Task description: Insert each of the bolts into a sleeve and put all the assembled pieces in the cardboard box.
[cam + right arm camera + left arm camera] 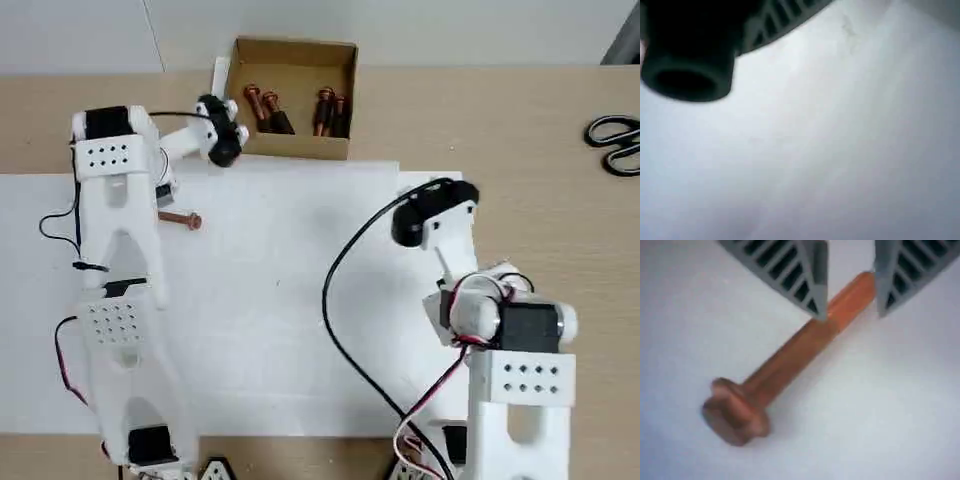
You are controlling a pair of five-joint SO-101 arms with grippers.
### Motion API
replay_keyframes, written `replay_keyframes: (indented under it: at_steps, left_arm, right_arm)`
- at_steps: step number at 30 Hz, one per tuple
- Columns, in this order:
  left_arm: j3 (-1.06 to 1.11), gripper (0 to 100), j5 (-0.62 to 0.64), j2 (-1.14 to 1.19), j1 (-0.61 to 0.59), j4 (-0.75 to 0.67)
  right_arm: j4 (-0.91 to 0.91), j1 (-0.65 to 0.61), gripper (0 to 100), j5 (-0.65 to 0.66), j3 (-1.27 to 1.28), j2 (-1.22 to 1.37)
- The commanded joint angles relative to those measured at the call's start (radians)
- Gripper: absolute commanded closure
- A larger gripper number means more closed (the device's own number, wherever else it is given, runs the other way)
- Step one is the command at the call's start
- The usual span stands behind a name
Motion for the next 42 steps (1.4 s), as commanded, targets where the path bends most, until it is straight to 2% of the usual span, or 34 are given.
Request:
replay_keyframes:
  at_steps: [1, 8, 23, 30, 42]
  left_arm:
    - [0.018, 93, -0.06, -0.012, 0.005, 0.02]
    - [0.022, 90, -0.133, -0.011, 0.005, 0.02]
    - [0.024, 88, -0.143, -0.012, 0.051, 0.021]
    - [0.113, 88, -0.143, -0.011, 0.069, 0.021]
    - [0.111, 88, -0.147, 0.052, 0.049, 0.017]
  right_arm:
    - [-0.013, 0.054, 99.5, 0.008, -0.006, -0.013]
    - [0.022, 0.114, 99.5, 0.008, -0.005, -0.012]
    - [0.018, 0.117, 99.5, 0.009, -0.002, -0.015]
    - [0.018, 0.124, 99.5, 0.052, -0.002, -0.019]
    - [0.021, 0.124, 99.5, 0.051, -0.002, -0.019]
